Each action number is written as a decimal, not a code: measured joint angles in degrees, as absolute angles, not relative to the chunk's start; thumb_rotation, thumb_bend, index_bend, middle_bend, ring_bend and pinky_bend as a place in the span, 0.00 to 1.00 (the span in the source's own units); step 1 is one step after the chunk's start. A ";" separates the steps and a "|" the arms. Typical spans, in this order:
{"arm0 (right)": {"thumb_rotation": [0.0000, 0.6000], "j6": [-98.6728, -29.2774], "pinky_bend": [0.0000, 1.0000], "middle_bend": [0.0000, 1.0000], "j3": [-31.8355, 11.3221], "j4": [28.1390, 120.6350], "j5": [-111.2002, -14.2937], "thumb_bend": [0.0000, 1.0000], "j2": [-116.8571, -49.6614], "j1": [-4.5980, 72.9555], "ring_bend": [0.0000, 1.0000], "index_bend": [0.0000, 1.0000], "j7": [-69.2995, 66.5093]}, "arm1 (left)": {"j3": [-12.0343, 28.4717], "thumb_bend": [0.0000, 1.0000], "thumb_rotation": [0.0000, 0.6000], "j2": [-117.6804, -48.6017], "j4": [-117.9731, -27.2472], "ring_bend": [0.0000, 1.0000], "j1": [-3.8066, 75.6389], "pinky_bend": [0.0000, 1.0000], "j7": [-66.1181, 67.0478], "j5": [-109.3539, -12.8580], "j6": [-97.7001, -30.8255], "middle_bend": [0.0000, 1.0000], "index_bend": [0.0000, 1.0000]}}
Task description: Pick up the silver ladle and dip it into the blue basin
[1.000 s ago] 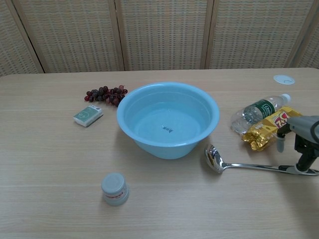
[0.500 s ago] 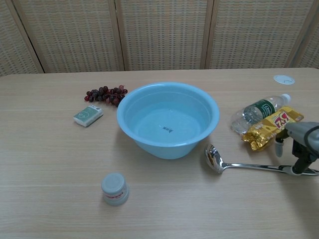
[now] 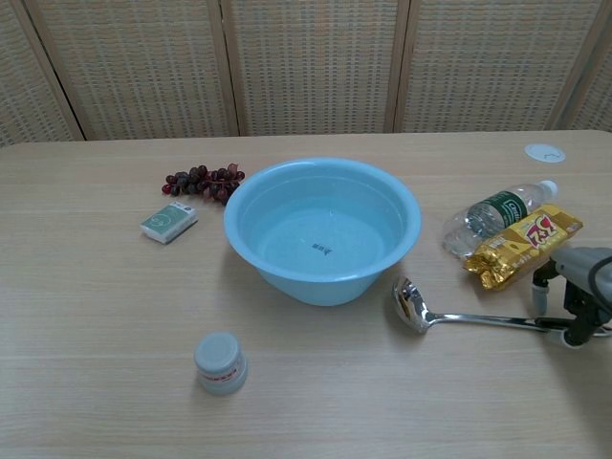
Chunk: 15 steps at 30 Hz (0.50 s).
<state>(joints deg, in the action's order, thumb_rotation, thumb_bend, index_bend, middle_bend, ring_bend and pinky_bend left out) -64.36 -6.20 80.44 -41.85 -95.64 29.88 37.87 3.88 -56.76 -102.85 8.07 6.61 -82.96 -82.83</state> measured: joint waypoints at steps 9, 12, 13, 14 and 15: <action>1.00 -63.26 1.00 1.00 -6.65 79.57 -41.09 0.30 -95.97 29.99 0.97 0.49 38.15 | 3.96 0.00 1.00 -56.83 -102.83 0.00 8.14 0.00 6.74 -82.80 -82.72 0.00 0.00; 1.00 -62.96 1.00 1.00 -6.74 79.47 -40.63 0.31 -95.97 30.15 0.97 0.49 38.64 | 3.98 0.00 1.00 -56.84 -102.82 0.00 8.14 0.00 6.75 -82.76 -82.73 0.00 0.00; 1.00 -62.85 1.00 1.00 -6.76 79.45 -40.44 0.32 -95.97 30.21 0.97 0.49 38.84 | 3.99 0.00 1.00 -56.84 -102.81 0.00 8.14 0.00 6.74 -82.72 -82.72 0.00 0.00; 1.00 -62.74 1.00 1.00 -6.77 79.44 -40.25 0.32 -95.95 30.26 0.97 0.50 39.02 | 4.01 0.00 1.00 -56.85 -102.80 0.00 8.14 0.00 6.72 -82.68 -82.71 0.00 0.00; 1.00 -62.59 1.00 1.00 -6.77 79.46 -40.04 0.33 -95.91 30.31 0.97 0.50 39.21 | 4.02 0.00 1.00 -56.85 -102.79 0.00 8.16 0.00 6.71 -82.63 -82.66 0.00 0.00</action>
